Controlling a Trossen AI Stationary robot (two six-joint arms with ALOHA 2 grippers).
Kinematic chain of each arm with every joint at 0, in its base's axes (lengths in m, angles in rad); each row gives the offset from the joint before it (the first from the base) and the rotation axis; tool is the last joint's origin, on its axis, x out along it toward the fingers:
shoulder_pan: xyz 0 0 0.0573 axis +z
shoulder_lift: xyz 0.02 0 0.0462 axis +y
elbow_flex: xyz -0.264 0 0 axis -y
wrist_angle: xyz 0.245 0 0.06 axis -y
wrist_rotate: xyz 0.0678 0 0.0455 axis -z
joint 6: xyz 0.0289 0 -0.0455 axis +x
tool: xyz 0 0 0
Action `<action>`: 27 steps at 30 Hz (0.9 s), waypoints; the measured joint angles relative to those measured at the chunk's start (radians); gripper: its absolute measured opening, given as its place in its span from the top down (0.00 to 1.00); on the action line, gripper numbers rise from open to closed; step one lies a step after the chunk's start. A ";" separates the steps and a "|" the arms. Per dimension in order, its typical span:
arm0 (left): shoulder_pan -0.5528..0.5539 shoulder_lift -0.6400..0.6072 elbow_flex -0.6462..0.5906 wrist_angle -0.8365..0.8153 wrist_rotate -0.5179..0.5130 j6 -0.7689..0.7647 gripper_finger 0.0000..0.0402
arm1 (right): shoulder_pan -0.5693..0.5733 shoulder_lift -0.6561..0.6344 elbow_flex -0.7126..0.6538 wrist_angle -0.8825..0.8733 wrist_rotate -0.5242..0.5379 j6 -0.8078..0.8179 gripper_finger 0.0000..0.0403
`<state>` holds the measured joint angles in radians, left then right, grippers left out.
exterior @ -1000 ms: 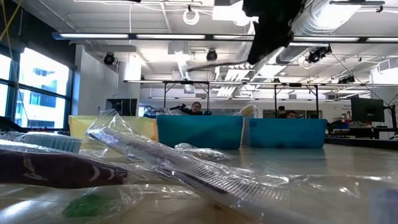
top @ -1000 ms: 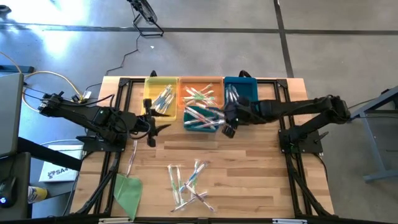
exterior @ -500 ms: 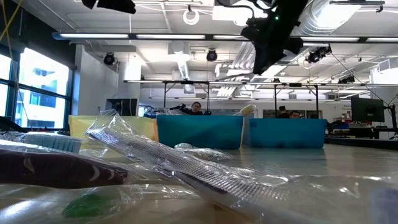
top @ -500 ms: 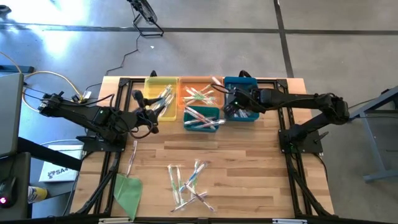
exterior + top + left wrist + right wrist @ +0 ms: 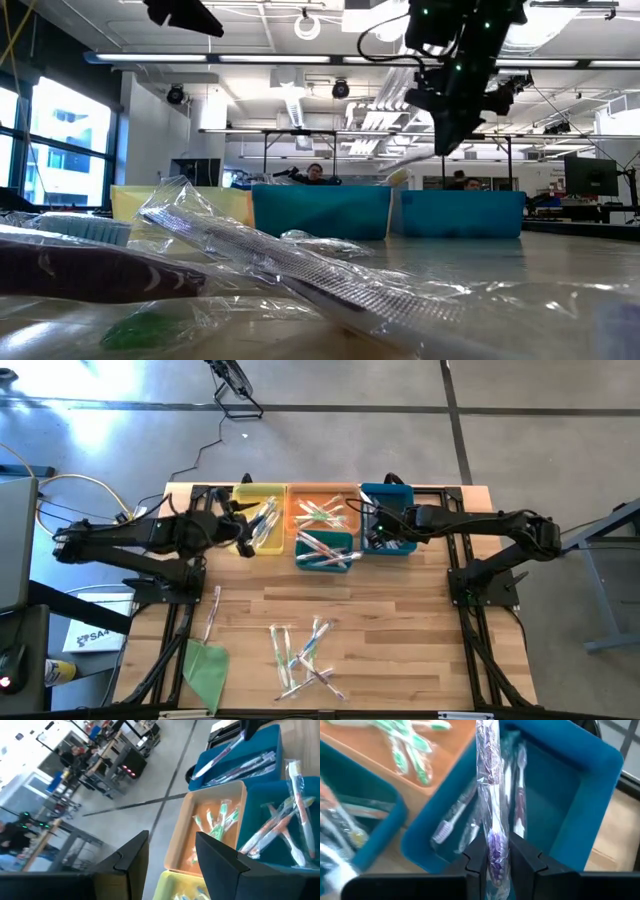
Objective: Pick & Place Toothbrushes
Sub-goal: Put the purple toothbrush into the blue bin
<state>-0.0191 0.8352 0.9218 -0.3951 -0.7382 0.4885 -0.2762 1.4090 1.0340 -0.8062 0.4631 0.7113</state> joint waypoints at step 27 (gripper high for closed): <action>0.257 0.000 0.000 0.069 0.231 0.003 0.61 | -0.216 0.000 -0.140 0.037 -0.101 0.051 0.88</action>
<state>0.2375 0.8349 0.9218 -0.3264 -0.5072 0.4919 -0.4923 1.4094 0.8936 -0.7696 0.3624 0.7627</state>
